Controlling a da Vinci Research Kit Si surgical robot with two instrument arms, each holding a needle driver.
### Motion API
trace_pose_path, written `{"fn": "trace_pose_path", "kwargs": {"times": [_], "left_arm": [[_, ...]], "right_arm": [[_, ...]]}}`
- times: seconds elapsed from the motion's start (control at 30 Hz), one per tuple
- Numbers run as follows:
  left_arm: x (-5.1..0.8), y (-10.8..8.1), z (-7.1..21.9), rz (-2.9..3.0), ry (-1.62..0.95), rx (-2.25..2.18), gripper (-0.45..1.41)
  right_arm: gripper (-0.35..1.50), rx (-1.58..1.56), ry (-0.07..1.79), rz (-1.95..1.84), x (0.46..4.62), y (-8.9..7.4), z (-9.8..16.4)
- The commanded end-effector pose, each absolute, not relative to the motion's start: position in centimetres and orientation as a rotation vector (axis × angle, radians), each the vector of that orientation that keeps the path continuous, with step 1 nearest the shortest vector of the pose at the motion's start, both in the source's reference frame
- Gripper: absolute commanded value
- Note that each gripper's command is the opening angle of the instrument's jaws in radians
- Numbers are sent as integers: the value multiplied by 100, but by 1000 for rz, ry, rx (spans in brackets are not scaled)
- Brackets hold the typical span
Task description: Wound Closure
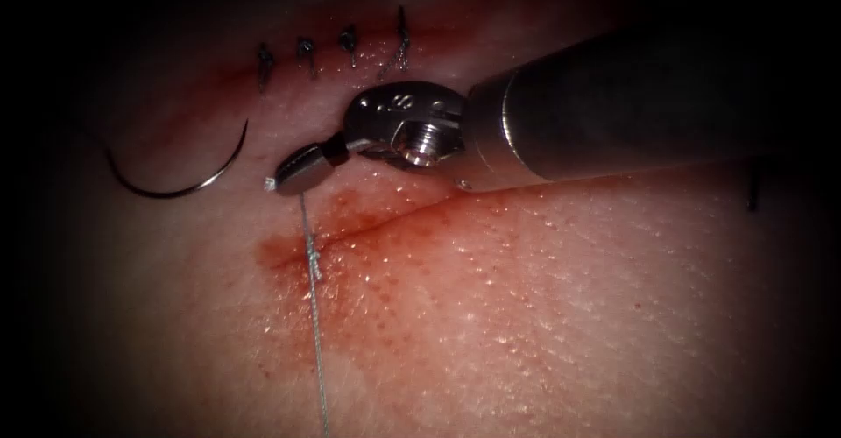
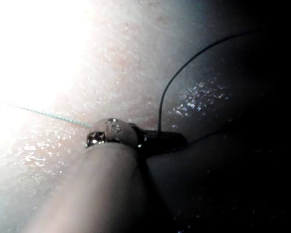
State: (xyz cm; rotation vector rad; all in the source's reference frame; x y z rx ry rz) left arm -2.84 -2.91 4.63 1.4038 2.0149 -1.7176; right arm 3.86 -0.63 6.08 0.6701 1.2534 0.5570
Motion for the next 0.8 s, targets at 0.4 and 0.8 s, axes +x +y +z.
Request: {"fn": "trace_pose_path", "kwargs": {"times": [0.4, 0.8], "left_arm": [[-289, -117, 378, -1768, 1508, 1668, -45], [-295, 62, 332, -2084, 660, 1926, -45]], "right_arm": [[114, 575, 1279, 570, 342, -54, 539], [78, 479, 1282, 579, 317, -94, 530]]}}
